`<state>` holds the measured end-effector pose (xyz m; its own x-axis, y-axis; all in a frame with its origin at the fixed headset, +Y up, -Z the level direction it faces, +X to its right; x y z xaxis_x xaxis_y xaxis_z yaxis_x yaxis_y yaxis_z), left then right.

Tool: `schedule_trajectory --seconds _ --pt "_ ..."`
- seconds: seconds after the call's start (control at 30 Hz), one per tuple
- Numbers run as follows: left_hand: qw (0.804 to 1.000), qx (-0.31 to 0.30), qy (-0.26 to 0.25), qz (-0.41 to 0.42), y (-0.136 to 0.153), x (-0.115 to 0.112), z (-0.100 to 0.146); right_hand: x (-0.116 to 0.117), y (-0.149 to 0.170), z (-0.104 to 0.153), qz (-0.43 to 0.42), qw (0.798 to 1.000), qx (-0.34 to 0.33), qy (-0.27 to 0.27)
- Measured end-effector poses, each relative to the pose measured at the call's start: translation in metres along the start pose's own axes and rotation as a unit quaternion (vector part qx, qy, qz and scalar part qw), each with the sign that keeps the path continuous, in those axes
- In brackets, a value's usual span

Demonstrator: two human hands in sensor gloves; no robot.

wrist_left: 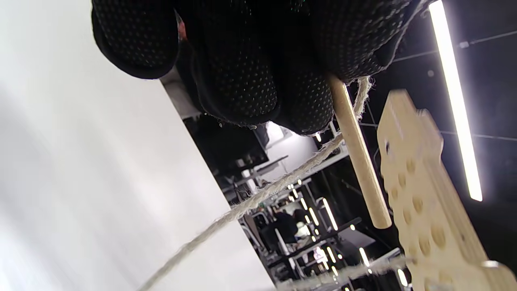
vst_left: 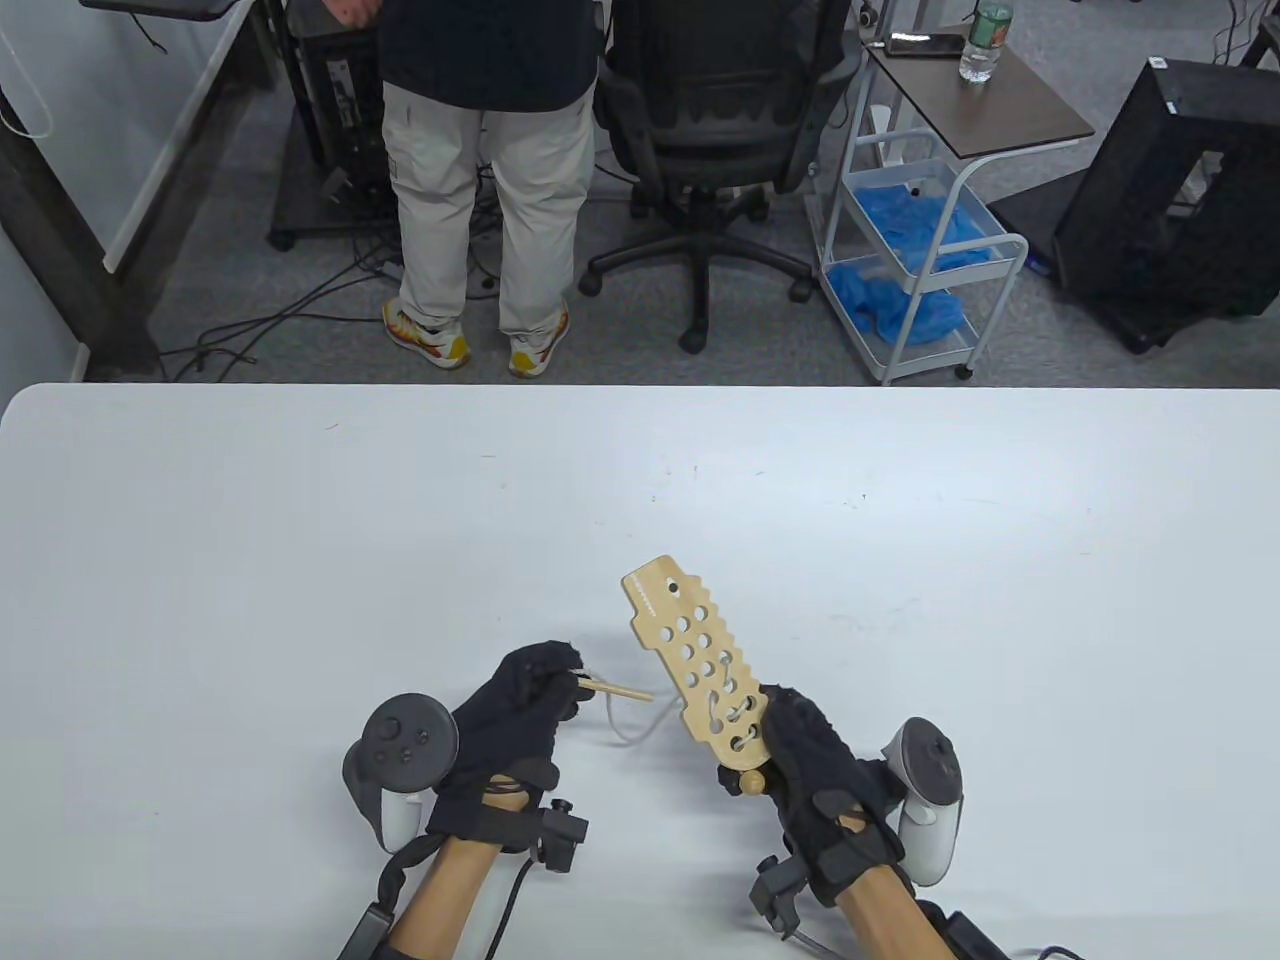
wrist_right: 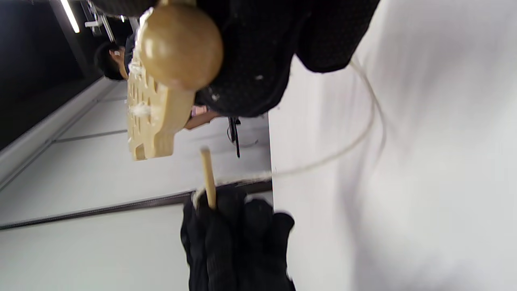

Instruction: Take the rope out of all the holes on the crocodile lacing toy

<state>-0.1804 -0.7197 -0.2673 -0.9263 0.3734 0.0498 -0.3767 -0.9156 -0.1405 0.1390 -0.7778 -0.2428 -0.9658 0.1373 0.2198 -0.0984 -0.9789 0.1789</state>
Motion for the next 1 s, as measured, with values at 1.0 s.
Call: schedule_trajectory --seconds 1.0 --pt "0.968 0.043 0.151 0.194 0.013 -0.036 0.000 0.035 -0.005 -0.004 0.017 0.987 -0.032 -0.154"
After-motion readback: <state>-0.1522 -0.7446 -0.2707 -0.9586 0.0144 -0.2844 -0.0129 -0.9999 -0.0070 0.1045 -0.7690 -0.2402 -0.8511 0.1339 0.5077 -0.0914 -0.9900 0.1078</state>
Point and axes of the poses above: the tracker on the back of each hand, its own y axis roughly to the little-finger side, its own z axis roughly from the fingertips to the wrist, x = y × z, the point moved 2 cm from there along -z, roughly from the wrist to the fingertips, and after that the axes turned 4 degrees about z, right-handed, at the moved point
